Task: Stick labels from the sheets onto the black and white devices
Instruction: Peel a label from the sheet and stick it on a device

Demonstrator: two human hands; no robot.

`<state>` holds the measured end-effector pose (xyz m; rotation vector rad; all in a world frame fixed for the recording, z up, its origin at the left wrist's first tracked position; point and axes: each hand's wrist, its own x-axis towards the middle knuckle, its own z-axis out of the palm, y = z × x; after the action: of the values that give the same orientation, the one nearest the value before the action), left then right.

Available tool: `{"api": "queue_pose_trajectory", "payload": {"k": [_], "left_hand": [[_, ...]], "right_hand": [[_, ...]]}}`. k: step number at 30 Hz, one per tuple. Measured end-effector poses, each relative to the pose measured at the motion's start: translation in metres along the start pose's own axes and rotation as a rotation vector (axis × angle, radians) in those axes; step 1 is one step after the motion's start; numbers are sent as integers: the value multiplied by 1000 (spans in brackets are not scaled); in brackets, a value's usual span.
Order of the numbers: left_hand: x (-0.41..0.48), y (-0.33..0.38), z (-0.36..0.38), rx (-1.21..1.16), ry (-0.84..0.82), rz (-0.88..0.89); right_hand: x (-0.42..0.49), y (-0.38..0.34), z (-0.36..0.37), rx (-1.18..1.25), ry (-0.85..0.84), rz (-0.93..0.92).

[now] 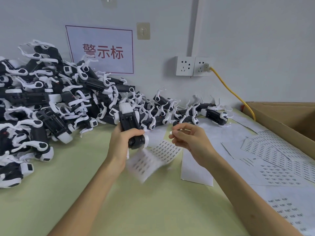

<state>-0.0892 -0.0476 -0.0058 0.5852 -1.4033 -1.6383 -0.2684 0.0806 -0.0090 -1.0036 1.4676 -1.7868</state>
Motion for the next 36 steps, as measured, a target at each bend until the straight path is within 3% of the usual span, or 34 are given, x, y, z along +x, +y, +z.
{"api": "queue_pose_trajectory", "payload": {"k": [7,11,16,36], "left_hand": [[1,8,-6,-160,-16,0],[-2,6,-7,-521,-291,-321],[-8,-1,-3,-757,-584,-386],[-2,4,-7,-785,-413,-349]], "right_hand": [[-1,0,1,-41,-33,-35],[-4,-1,7,-152,-69,-121],[-7,1,15,-266,-160,-197],[-3,3,9,-337,-130,-203]]}}
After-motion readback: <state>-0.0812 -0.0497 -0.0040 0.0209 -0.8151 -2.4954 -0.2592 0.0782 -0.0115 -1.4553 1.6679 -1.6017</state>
